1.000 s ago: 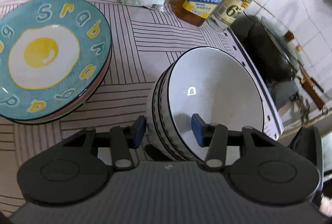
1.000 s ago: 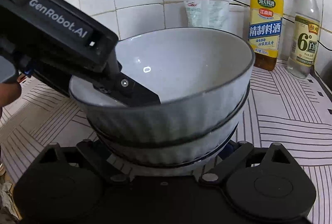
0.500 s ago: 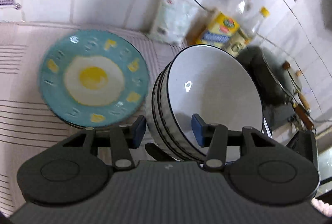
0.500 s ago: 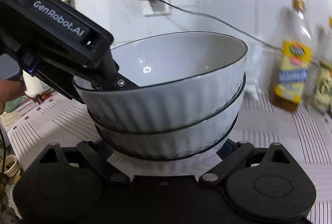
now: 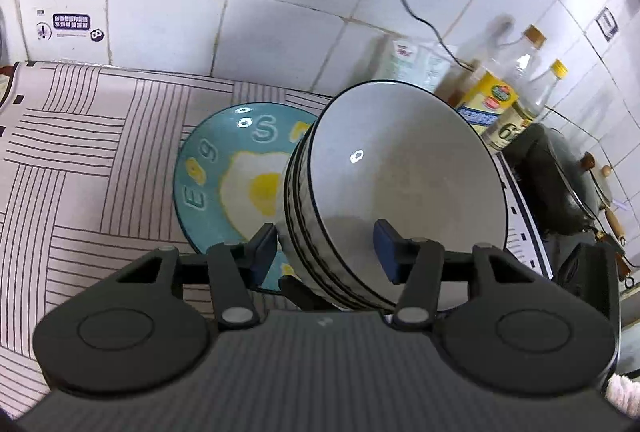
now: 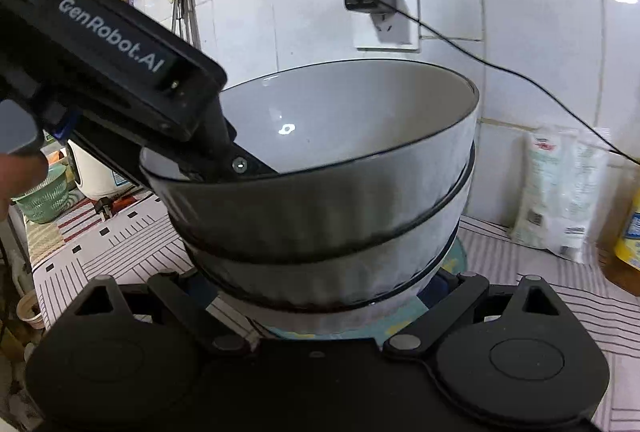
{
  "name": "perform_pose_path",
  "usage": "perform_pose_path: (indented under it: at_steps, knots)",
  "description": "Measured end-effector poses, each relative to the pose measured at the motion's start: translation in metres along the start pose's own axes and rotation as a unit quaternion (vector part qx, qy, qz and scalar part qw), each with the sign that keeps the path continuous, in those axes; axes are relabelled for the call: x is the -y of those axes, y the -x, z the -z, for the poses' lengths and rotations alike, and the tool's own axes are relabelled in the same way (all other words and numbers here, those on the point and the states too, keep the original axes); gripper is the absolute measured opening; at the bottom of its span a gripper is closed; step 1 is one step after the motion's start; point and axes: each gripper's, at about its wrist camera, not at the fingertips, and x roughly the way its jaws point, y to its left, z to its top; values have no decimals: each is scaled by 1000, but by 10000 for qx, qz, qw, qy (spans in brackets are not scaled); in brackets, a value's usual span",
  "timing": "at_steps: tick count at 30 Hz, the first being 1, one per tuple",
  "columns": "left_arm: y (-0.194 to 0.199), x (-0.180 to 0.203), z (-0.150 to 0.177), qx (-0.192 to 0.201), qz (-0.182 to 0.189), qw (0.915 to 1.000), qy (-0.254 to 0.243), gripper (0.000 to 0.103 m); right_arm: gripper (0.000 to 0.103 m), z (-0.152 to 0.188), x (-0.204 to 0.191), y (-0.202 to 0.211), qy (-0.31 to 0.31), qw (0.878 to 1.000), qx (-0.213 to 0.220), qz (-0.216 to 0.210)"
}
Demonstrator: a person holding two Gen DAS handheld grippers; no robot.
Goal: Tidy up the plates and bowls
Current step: 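Lift the bowl stack and carry it over the plate stack, then lower the bowl stack onto the teal egg plate and open both grippers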
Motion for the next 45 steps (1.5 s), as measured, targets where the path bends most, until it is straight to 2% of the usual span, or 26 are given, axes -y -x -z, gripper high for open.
perform_pose_path:
  at_steps: [3, 7, 10, 16, 25, 30, 37, 45]
  knots:
    - [-11, -13, -4, -62, 15, 9999, 100, 52, 98, -2, 0, -17, 45, 10000, -58, 8]
    - [-31, -14, -6, -187, -51, 9997, -143, 56, 98, -1, 5, -38, 138, 9995, -286, -46]
    - [-42, -19, -7, -261, -68, 9996, -43, 56, 98, 3, 8, -49, 267, 9990, -348, -4]
    - [-64, -29, -10, -328, -25, 9993, 159, 56, 98, 9, 16, -68, 79, 9987, -500, -31]
    - [-80, -38, -13, -456, 34, 9980, 434, 56, 98, 12, 16, -78, 59, 9972, -728, 159]
    - [-77, -35, -14, -493, -118, 9983, 287, 56, 98, 10, 16, -86, -39, 9969, -778, 116]
    - [-72, -25, -9, -345, -481, 9980, 238, 58, 99, 6, 5, -89, -3, 9936, -1035, 453]
    - [-47, -2, -1, -55, -1045, 9945, -12, 67, 99, 2, -3, -50, -322, 9932, -943, 607]
